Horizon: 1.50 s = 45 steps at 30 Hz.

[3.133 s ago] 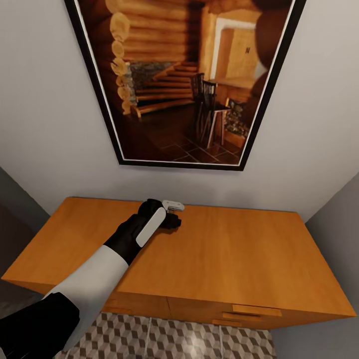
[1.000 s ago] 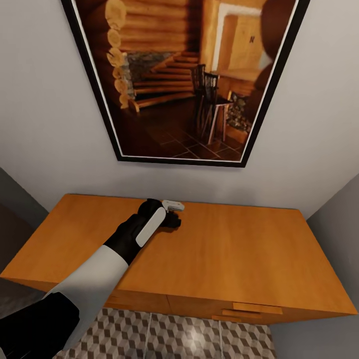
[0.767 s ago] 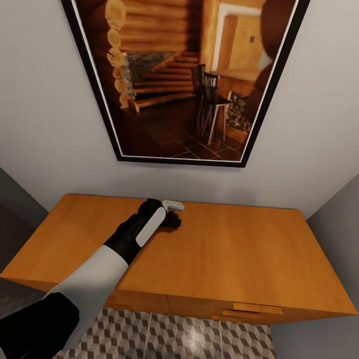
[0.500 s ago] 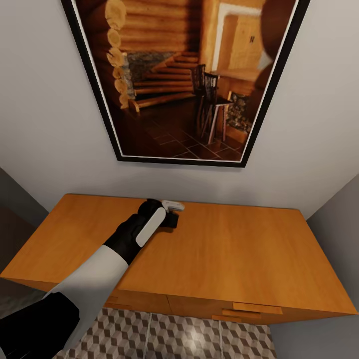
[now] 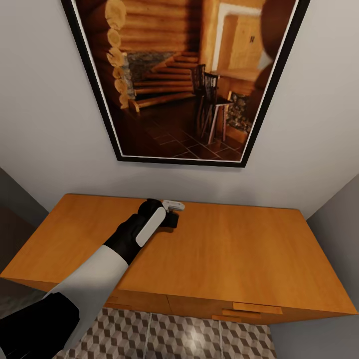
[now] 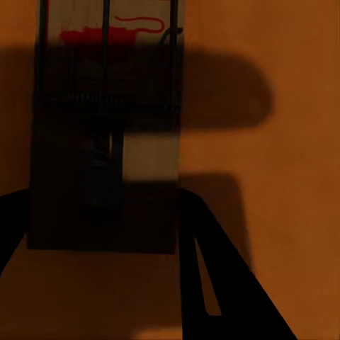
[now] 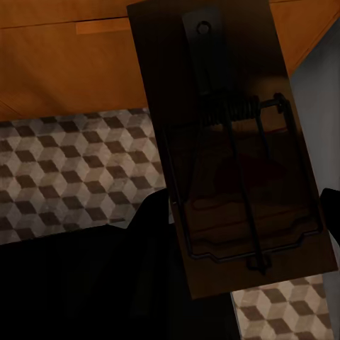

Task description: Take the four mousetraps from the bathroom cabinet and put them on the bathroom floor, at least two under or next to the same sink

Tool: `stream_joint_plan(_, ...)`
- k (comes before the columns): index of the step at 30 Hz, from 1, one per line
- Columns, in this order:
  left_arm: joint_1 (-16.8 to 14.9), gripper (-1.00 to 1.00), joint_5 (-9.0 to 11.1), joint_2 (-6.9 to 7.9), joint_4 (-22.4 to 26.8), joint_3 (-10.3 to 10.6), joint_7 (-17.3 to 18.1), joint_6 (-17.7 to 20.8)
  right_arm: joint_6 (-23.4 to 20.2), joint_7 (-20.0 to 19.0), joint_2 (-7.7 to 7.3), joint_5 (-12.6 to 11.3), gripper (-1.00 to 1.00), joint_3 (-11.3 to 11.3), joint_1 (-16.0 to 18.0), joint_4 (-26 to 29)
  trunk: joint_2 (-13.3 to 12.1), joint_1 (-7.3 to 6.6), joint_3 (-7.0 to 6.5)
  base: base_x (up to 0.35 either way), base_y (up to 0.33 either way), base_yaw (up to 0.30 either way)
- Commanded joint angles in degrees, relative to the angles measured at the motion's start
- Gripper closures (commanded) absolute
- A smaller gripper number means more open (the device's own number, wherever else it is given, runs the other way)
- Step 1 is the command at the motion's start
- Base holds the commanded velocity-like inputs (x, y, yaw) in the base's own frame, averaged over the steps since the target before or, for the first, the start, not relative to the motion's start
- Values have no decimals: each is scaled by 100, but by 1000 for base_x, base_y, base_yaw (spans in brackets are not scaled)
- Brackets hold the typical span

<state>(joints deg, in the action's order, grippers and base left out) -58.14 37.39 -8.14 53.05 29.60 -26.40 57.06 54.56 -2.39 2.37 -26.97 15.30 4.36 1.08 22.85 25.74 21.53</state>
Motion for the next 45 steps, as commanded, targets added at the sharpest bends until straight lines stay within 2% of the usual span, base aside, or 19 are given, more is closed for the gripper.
stream_joint_plan(1,-4,100,-46,5,-135,10,-58,42,20,-42,1,-72,100,34,4,-5,7,5,10,0,0,0)
stream_joint_plan(14,-4,100,-48,5,-146,10,-56,42,20,-42,1,-72,100,34,4,-6,7,5,-2,0,0,0)
stream_joint_plan(45,-4,100,-47,5,-212,10,-49,42,20,-42,-5,-72,100,33,4,-3,7,5,-283,0,0,0)
